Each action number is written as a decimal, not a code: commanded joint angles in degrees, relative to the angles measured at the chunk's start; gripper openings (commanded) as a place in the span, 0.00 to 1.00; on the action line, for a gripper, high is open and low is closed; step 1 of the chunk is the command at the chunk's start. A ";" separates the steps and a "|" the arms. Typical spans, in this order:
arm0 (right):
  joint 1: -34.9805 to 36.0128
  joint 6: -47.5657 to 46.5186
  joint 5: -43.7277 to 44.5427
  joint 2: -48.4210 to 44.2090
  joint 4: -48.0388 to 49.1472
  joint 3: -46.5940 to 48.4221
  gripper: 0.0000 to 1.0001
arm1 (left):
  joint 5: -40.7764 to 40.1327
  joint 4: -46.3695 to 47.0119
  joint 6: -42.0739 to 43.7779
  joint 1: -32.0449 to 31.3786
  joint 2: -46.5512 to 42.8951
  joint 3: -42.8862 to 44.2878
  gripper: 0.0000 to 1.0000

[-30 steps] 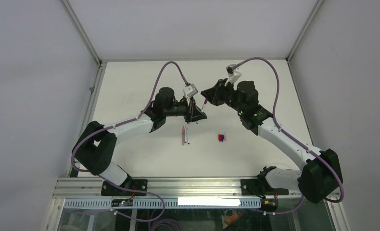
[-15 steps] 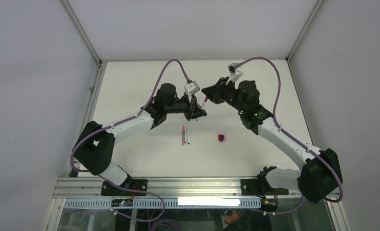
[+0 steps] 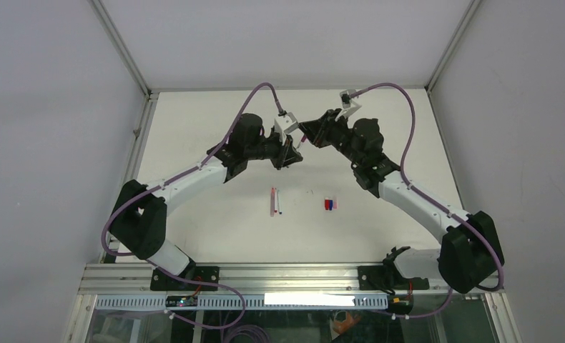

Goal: Insert the pens into the pen caps

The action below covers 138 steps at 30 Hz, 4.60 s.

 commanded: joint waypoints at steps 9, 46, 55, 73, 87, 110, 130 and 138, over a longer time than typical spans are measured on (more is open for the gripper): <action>6.04 0.49 -8.75 8.48 -11.64 -3.93 0.00 | 1.58 22.35 5.39 0.19 -2.03 10.62 0.00; 10.40 -6.76 -7.21 16.82 -25.25 1.75 0.00 | 1.41 26.63 7.64 4.32 -8.41 8.76 0.00; 7.22 -8.94 3.39 10.23 -23.81 7.19 0.20 | -3.61 10.25 2.29 4.32 -11.39 -5.75 0.00; -3.27 -9.91 8.05 2.69 -24.01 19.96 0.63 | -22.16 -19.17 -14.86 4.29 -9.52 -16.57 0.00; 0.33 -6.99 7.53 1.69 -34.20 10.81 0.63 | -33.55 -41.09 -24.54 6.42 0.59 -1.24 0.00; 3.27 -4.07 21.01 5.12 -53.71 9.96 0.55 | -18.79 -43.75 -24.19 10.47 6.98 1.51 0.36; 2.85 -3.89 21.20 3.51 -53.37 7.65 0.54 | -23.32 -46.07 -28.91 1.40 9.93 9.28 0.33; 2.21 -4.34 20.77 2.77 -52.98 6.78 0.54 | -29.38 -45.77 -31.39 0.19 13.13 10.10 0.31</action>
